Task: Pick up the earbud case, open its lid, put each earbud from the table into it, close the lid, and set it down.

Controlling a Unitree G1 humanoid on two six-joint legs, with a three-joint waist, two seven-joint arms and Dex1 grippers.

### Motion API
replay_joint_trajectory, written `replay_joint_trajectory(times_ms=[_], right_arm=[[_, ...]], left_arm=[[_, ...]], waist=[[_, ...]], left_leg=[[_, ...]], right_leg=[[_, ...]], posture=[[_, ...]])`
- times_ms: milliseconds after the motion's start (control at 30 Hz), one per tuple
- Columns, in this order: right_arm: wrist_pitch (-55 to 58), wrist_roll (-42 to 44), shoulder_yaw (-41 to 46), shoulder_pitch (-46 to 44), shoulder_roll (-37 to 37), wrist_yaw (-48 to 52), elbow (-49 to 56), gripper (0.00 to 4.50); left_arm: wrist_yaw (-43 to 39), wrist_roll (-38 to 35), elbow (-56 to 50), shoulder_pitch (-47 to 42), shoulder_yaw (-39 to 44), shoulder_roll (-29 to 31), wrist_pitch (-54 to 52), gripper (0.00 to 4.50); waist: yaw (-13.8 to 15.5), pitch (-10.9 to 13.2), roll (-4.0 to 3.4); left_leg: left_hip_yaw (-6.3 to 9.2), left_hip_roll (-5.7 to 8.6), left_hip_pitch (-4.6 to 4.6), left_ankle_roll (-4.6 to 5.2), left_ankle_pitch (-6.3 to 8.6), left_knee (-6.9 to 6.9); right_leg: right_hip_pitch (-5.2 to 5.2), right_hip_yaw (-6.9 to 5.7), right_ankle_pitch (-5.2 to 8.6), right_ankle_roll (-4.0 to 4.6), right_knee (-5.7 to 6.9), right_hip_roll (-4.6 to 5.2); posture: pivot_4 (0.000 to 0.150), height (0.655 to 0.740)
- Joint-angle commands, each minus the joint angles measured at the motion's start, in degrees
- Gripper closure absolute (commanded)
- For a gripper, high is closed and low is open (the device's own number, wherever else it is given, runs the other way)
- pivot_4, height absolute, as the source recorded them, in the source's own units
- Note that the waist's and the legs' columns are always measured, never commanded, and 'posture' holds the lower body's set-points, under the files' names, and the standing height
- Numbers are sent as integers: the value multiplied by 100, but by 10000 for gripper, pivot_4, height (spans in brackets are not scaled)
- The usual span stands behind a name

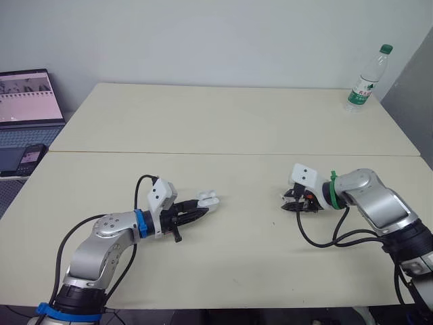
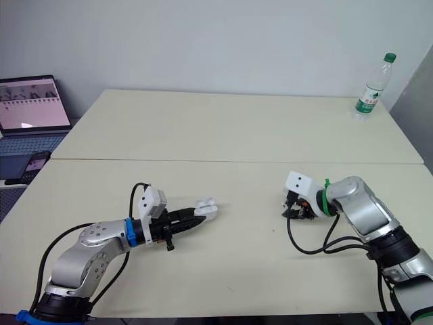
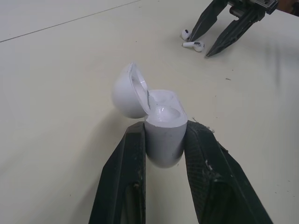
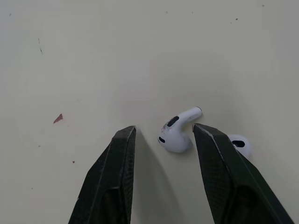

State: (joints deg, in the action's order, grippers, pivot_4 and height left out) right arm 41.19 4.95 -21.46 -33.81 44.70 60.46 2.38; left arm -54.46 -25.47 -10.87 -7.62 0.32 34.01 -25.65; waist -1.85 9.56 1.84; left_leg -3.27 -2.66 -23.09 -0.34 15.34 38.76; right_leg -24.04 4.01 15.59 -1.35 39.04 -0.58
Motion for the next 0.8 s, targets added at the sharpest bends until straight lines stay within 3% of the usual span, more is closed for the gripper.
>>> replay_joint_trajectory(times_ms=[33, 167, 267, 367, 667, 800], right_arm=[[118, -121, 48, -59, -26, -120, 34, 25280], [267, -109, 61, -46, -70, -136, 89, 25280], [378, -105, 92, -23, -84, -178, 142, 31133], [420, -108, 109, 5, -70, -186, 205, 41191], [614, 137, 435, 230, 389, 9, 916, 41847], [299, 196, 700, 830, 1831, 778, 1432, 41847]], left_arm=[[-17, -30, -138, -32, 65, 54, 91, 36860], [-17, -23, -147, -26, 61, 59, 95, 36860], [-15, -24, -162, -20, 60, 61, 92, 36860], [-17, -27, -163, -16, 58, 59, 91, 36860], [-1, -24, -184, 6, 51, 56, 82, 36860], [4, -35, -188, 35, 59, 58, 76, 36860]], waist=[[1, 0, 0], [2, 0, 0], [1, 0, 0], [1, 0, 0], [4, 1, -1], [47, 7, -5]], left_leg=[[1, 0, 0, 0, 0, 0], [0, 0, 0, 0, 0, 0], [1, 0, 1, 0, 0, 0], [0, 0, 2, 0, 0, 1], [2, 1, -2, 0, 0, 0], [3, 7, -4, 0, 0, -1]], right_leg=[[0, 0, 0, 0, 0, 0], [1, 0, 0, 0, 0, 0], [1, -1, 0, 0, 0, 0], [2, -1, 0, 0, 1, 0], [0, -1, 0, -1, 0, 1], [0, -3, 0, -2, -4, 8]], posture=[[1500, 7362], [1500, 7362], [1500, 7362], [1500, 7362], [1500, 7362], [1500, 7362]])
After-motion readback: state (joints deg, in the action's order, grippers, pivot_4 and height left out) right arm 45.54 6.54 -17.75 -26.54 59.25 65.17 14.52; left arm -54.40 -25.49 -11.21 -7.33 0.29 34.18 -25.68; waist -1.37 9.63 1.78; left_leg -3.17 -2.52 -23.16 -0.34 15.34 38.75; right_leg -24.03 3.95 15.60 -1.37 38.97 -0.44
